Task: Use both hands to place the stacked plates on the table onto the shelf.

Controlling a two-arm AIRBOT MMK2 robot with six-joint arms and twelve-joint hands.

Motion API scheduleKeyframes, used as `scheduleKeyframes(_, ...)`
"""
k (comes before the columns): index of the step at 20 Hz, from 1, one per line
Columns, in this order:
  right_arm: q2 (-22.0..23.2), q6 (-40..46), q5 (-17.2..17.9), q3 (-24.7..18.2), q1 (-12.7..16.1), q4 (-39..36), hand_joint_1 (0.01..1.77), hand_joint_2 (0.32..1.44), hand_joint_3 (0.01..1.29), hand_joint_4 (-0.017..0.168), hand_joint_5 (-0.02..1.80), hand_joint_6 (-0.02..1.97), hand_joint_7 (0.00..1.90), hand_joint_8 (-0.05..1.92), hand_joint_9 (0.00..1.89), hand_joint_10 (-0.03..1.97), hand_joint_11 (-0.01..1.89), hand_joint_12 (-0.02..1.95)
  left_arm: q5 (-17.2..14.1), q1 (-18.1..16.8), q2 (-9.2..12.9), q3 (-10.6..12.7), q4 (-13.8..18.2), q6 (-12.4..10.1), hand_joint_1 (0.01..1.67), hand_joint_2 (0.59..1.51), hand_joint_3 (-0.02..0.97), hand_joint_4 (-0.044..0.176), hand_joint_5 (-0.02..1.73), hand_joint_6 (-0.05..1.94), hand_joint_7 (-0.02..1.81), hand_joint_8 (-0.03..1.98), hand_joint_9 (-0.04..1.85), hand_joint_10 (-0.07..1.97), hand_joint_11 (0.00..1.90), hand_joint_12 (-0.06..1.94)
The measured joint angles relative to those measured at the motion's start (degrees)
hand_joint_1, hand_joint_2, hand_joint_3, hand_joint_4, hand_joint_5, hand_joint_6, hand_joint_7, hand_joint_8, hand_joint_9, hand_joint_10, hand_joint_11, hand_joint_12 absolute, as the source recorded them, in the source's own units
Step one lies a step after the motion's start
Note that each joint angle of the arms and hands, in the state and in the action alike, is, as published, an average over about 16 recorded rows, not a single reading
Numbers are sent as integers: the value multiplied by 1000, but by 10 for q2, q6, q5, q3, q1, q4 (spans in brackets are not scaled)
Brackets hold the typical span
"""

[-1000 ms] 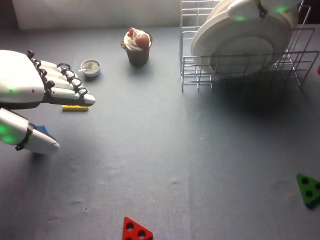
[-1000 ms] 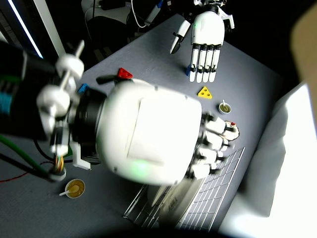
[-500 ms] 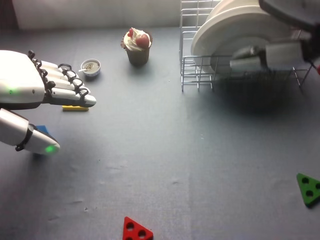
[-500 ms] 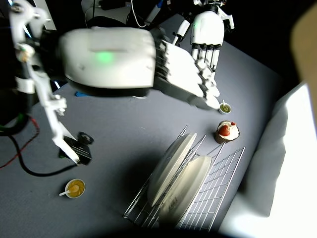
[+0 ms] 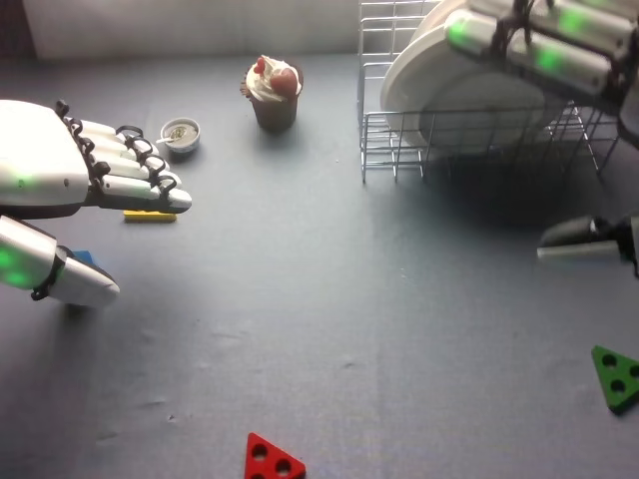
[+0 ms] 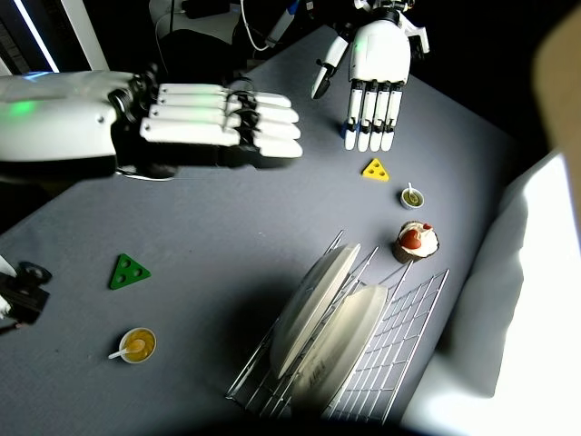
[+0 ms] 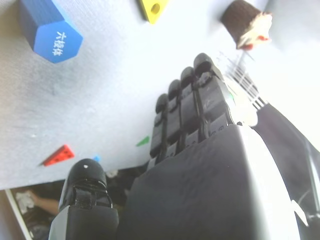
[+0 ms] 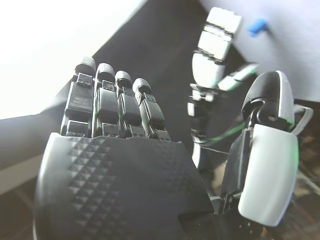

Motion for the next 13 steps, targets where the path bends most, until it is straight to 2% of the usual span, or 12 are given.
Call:
scheduleKeyframes(6,49,0,43,-34,-44,-31,549,876,12,5,26,15,36,6,69,24,138,23,-2,2,3,-1,0,0,26,1199,3,-2,98,19,155,4,161,9,166,21)
scheduleKeyframes(13,75,1,69,-46,-63,-41,550,870,12,5,33,15,52,6,95,24,166,33,-4,4,4,-3,0,-1,26,1201,3,-2,90,20,148,3,164,9,164,21)
